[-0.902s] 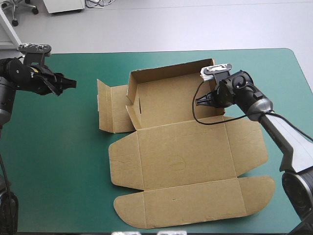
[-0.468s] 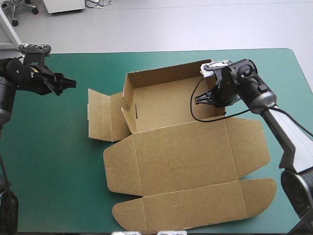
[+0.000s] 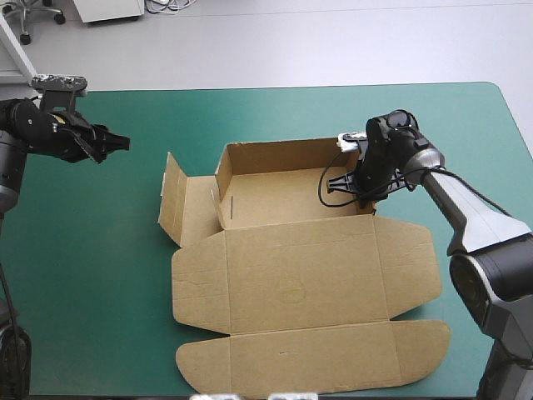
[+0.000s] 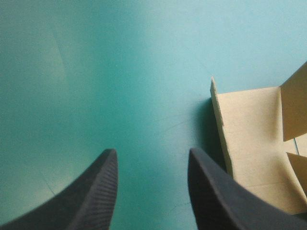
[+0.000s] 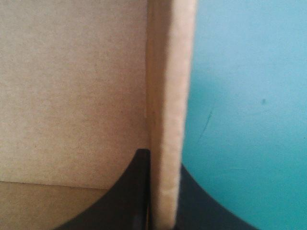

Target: Fold the box

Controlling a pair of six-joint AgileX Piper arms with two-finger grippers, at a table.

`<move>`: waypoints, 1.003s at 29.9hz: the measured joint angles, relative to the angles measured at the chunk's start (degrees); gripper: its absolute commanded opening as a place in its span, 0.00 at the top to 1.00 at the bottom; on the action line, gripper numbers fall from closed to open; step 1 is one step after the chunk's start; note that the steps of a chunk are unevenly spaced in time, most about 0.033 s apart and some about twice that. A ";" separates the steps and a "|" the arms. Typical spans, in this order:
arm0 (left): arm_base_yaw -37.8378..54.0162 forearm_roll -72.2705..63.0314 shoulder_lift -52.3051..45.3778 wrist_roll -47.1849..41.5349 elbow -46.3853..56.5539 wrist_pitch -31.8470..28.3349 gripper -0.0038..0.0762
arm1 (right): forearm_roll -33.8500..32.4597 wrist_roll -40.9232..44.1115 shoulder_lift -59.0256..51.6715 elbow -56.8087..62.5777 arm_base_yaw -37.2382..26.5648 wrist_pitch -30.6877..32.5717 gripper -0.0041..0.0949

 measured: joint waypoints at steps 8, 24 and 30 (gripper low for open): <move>0.00 0.00 0.00 0.00 0.00 0.05 0.53 | 0.07 -0.91 0.00 -4.94 0.00 1.07 0.34; 0.00 0.16 0.00 -0.05 0.00 0.68 0.53 | -2.81 -5.82 0.91 -17.18 0.00 1.72 0.30; 0.00 0.16 0.00 -0.39 0.00 1.61 0.53 | -3.65 -6.23 4.81 -17.18 0.00 1.72 0.30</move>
